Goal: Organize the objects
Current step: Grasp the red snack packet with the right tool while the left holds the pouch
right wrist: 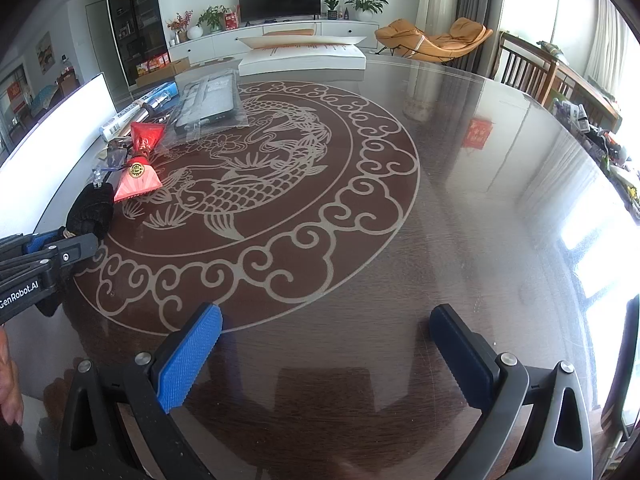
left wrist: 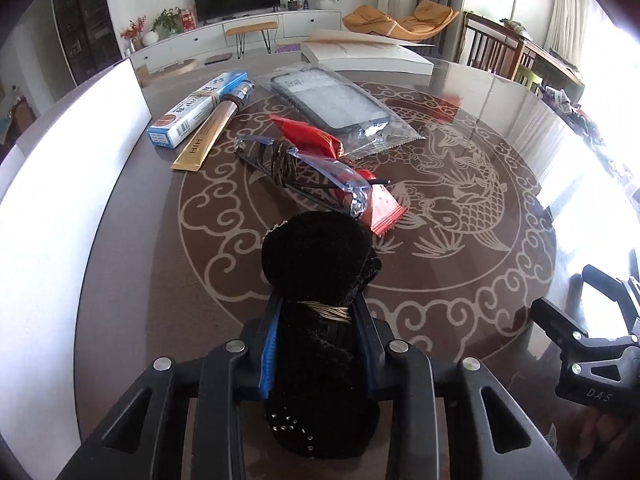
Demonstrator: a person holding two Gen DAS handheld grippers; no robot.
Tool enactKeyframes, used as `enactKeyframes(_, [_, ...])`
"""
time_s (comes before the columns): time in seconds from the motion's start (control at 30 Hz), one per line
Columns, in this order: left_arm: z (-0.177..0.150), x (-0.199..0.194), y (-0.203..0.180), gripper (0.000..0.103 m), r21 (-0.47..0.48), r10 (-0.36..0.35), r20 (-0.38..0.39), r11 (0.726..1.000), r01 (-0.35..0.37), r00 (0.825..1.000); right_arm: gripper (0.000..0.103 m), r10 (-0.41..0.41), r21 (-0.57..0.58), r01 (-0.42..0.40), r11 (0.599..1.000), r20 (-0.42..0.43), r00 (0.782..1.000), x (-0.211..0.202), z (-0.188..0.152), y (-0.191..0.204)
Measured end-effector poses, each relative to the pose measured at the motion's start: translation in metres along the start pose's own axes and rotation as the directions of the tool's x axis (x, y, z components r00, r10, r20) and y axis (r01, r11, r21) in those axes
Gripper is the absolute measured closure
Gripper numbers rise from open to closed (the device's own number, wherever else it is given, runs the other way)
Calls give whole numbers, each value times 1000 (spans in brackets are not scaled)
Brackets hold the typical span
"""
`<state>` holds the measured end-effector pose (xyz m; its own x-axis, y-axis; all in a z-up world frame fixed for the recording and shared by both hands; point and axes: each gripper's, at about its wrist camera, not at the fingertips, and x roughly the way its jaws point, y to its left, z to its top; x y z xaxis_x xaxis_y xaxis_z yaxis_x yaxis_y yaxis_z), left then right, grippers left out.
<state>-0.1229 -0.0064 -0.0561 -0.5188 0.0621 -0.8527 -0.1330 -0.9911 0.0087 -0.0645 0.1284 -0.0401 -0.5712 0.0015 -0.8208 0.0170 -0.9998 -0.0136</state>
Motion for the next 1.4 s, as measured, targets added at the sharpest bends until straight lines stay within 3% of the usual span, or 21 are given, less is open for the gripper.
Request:
enactKeyframes(0.23, [-47, -32, 17, 70, -118, 36, -26, 992, -39, 999, 0, 0, 0, 0, 1000, 0, 1000, 0, 0, 0])
enactKeyframes(0.33, [-58, -33, 29, 66, -119, 70, -16, 990, -71, 997, 0, 0, 0, 0, 1000, 0, 1000, 0, 0, 0])
enactKeyframes(0.4, [-59, -30, 34, 49, -107, 88, 2, 990, -88, 996, 0, 0, 0, 0, 1000, 0, 1000, 0, 0, 0])
enactKeyframes(0.47, [-57, -25, 39, 24, -96, 126, 19, 988, -124, 992, 0, 1, 0, -1, 1000, 0, 1000, 0, 0, 0])
enactKeyframes(0.6, [-60, -19, 55, 4, -137, 109, 48, 985, -101, 993, 0, 1, 0, -1, 1000, 0, 1000, 0, 0, 0])
enactKeyframes(0.73, [-59, -17, 58, 0, -157, 107, 47, 983, -99, 993, 0, 1, 0, -1, 1000, 0, 1000, 0, 0, 0])
enactKeyframes(1.4, [-58, -15, 58, 0, -180, 121, 51, 977, -110, 991, 0, 1, -1, -1, 1000, 0, 1000, 0, 0, 1])
